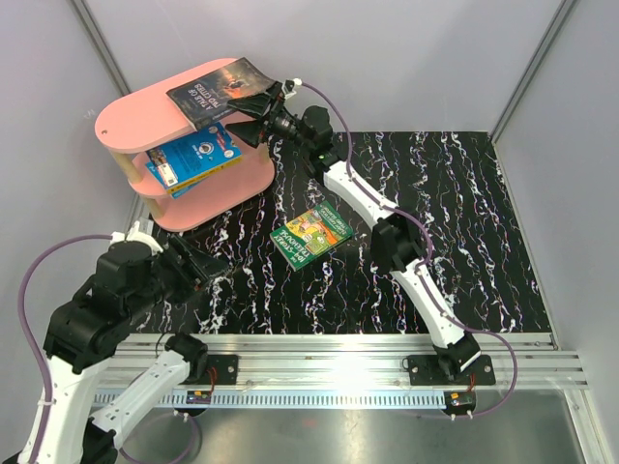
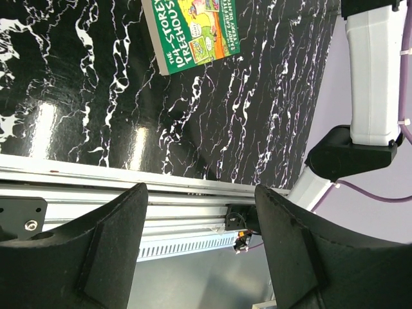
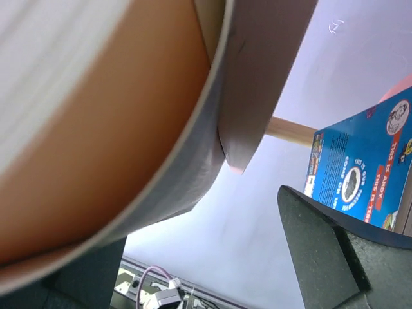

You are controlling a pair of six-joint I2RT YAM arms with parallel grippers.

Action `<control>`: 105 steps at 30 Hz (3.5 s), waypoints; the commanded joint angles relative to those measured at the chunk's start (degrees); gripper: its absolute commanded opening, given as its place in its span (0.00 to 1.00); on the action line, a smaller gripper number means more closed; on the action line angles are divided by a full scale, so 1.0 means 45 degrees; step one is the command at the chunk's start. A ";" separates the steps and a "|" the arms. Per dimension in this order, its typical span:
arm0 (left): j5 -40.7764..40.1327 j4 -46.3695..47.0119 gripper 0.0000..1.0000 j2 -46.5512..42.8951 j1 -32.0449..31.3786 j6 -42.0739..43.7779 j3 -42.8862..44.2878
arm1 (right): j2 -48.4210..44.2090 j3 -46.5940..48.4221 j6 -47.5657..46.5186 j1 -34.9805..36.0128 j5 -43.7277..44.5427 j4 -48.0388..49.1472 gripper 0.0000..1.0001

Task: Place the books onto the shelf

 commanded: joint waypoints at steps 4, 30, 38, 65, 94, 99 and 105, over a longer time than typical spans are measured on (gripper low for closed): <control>-0.0831 -0.0336 0.71 0.0399 -0.0003 0.0416 0.0875 | 0.0678 0.0865 0.0473 -0.0101 0.1052 -0.0175 1.00; -0.1085 0.0523 0.72 0.0712 -0.0022 0.0338 0.0408 | -0.0298 -0.0483 0.0101 -0.0062 0.0389 0.0490 0.19; -0.1260 0.0524 0.72 0.0439 -0.0022 0.0318 0.0251 | -0.0337 0.0199 0.0043 -0.0042 0.1168 -0.0095 0.14; -0.1746 0.0465 0.73 0.4223 -0.0003 0.3635 0.4152 | -0.0982 0.0141 -0.1090 0.0211 0.1560 -0.1873 1.00; -0.1046 0.1734 0.70 0.9909 0.0407 0.5455 0.9565 | -0.1373 -0.1129 0.0023 -0.0882 0.0819 0.2307 1.00; -0.0832 0.1696 0.70 1.1042 0.0700 0.5630 1.0971 | -0.1274 -0.0814 0.0004 -0.0999 0.0858 0.2072 0.98; -0.0733 0.1636 0.69 1.0967 0.0876 0.5611 1.0761 | -0.1177 -0.0463 -0.0016 -0.1136 0.0878 0.1857 0.22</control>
